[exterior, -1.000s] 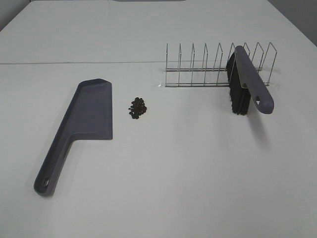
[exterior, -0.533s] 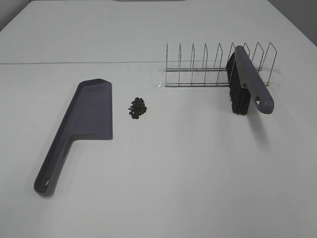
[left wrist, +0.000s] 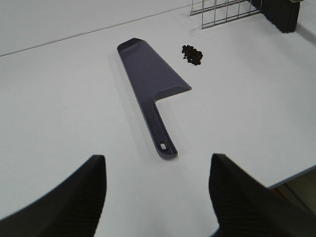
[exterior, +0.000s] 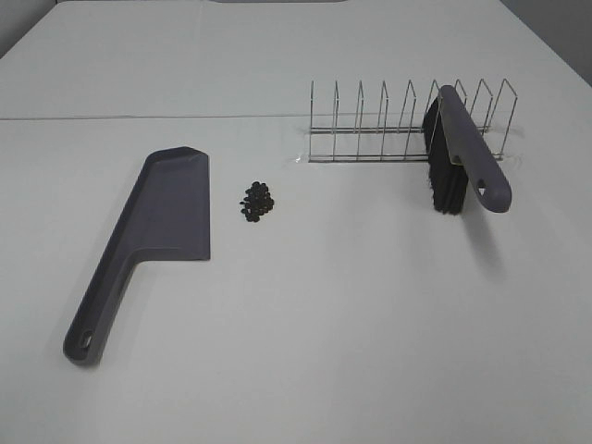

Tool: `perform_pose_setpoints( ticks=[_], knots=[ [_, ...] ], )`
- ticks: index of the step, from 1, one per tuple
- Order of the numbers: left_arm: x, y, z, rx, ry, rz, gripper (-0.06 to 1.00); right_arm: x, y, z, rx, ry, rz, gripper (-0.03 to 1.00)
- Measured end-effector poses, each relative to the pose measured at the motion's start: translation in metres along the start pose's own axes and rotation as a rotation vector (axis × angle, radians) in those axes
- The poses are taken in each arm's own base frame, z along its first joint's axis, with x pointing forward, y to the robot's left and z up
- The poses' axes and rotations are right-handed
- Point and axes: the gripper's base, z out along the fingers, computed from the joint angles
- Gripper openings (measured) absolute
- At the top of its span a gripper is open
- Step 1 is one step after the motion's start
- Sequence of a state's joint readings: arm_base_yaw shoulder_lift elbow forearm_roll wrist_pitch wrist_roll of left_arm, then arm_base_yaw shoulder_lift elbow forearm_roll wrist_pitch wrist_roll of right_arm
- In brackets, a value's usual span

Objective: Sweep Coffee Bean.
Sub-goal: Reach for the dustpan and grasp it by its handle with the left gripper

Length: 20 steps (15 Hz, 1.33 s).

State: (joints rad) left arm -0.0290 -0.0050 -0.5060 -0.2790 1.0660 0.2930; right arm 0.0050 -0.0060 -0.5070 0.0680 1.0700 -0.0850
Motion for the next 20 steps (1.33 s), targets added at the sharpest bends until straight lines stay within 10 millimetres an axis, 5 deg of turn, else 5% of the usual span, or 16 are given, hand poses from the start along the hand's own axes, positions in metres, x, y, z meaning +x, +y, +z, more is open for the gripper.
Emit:
perform_pose_setpoints(
  ticks=[20],
  knots=[
    [-0.0001, -0.0004, 0.0, 0.004, -0.001, -0.002, 0.59, 0.0, 0.0, 0.0, 0.0, 0.0, 0.0, 0.72]
  ],
)
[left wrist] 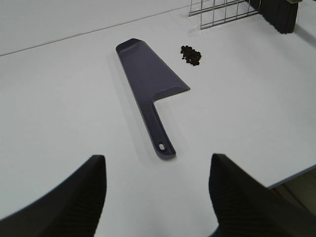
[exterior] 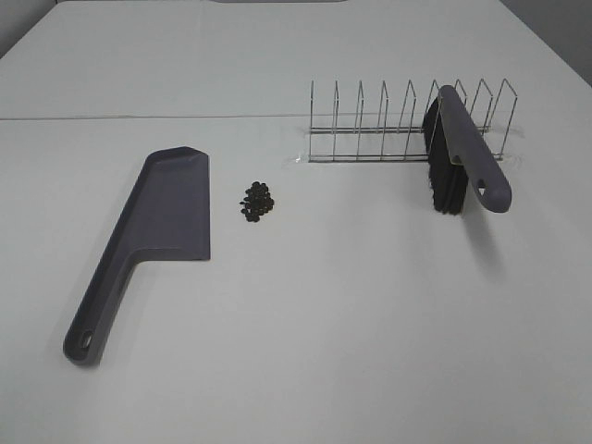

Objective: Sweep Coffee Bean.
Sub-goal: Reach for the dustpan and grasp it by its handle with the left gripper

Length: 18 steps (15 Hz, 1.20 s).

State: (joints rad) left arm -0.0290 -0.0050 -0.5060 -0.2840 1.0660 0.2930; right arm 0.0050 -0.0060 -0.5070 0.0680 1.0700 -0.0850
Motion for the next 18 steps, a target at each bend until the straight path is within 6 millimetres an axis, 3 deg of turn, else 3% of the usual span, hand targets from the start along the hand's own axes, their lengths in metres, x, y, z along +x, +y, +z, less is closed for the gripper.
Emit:
perform_pose_setpoints(
  ticks=[8, 11, 12, 14, 18],
  knots=[
    [-0.001, 0.0, -0.001, -0.001, -0.012, -0.001, 0.59, 0.0, 0.0, 0.0, 0.0, 0.0, 0.0, 0.72],
    [-0.024, 0.007, 0.005, -0.033, -0.126, -0.069, 0.59, 0.0, 0.0, 0.0, 0.0, 0.0, 0.0, 0.72],
    [-0.045, 0.017, 0.024, -0.047, -0.173, -0.162, 0.59, 0.0, 0.0, 0.0, 0.0, 0.0, 0.0, 0.72],
    [-0.058, 0.025, 0.047, -0.05, -0.119, -0.211, 0.59, 0.0, 0.0, 0.0, 0.0, 0.0, 0.0, 0.72],
    [-0.09, 0.049, 0.119, -0.048, 0.139, -0.288, 0.59, 0.0, 0.0, 0.0, 0.0, 0.0, 0.0, 0.72]
  ],
)
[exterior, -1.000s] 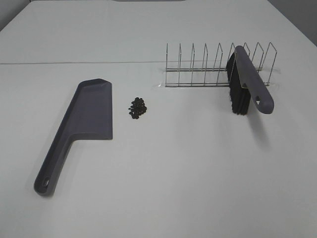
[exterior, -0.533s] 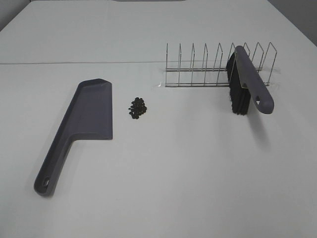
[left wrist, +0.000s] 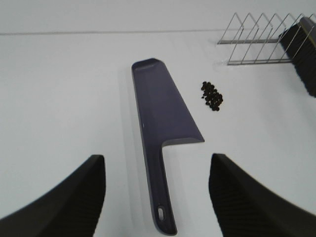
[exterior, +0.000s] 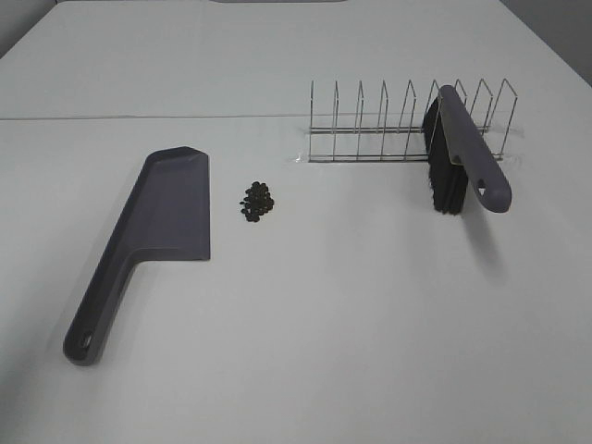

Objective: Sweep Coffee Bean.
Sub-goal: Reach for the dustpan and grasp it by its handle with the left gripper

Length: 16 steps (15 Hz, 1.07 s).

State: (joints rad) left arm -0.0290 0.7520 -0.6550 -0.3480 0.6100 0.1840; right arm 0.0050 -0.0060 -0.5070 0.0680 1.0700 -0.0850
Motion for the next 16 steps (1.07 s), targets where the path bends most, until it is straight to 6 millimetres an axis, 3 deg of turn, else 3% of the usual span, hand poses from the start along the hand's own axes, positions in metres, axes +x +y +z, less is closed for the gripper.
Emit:
perform_pose_setpoints(
  ticks=[4, 5, 6, 8, 11, 16],
  knots=[
    [-0.021, 0.014, 0.082, -0.024, 0.264, -0.051, 0.59, 0.0, 0.0, 0.0, 0.0, 0.0, 0.0, 0.72],
    [-0.02, 0.016, 0.092, -0.025, 0.304, -0.058, 0.59, 0.0, 0.0, 0.0, 0.0, 0.0, 0.0, 0.72],
    [-0.018, 0.022, 0.127, -0.027, 0.427, -0.08, 0.59, 0.0, 0.0, 0.0, 0.0, 0.0, 0.0, 0.72],
    [-0.011, 0.028, 0.156, -0.031, 0.525, -0.099, 0.59, 0.0, 0.0, 0.0, 0.0, 0.0, 0.0, 0.72],
    [0.009, 0.023, 0.186, -0.022, 0.643, -0.08, 0.59, 0.0, 0.0, 0.0, 0.0, 0.0, 0.0, 0.72],
    [0.034, 0.001, 0.206, -0.091, 0.749, -0.018, 0.59, 0.0, 0.0, 0.0, 0.0, 0.0, 0.0, 0.72]
  ],
)
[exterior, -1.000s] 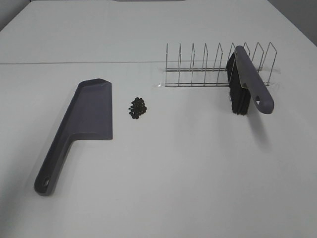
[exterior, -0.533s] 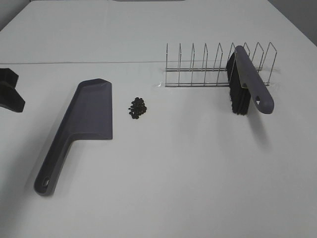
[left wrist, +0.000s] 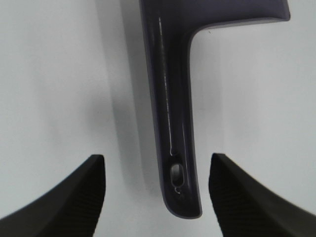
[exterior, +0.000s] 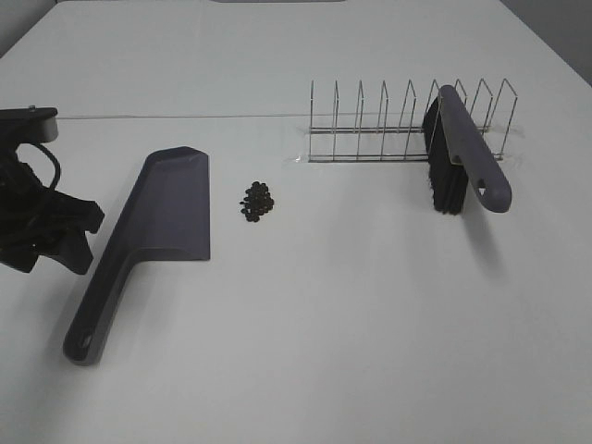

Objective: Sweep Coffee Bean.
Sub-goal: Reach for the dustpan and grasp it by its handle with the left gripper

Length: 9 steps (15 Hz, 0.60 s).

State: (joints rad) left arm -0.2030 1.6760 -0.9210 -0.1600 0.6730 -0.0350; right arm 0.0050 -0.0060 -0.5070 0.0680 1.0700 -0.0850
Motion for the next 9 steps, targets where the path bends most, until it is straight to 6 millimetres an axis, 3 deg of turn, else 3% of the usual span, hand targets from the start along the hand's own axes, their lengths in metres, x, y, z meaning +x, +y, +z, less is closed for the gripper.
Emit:
perform_pose_setpoints(
  ticks=[3, 9],
  knots=[
    [0.0, -0.011, 0.017, -0.016, 0.021, -0.017, 0.59, 0.0, 0.0, 0.0, 0.0, 0.0, 0.0, 0.72],
    [-0.005, -0.01, 0.046, -0.032, 0.005, -0.016, 0.59, 0.0, 0.0, 0.0, 0.0, 0.0, 0.0, 0.72]
  ],
)
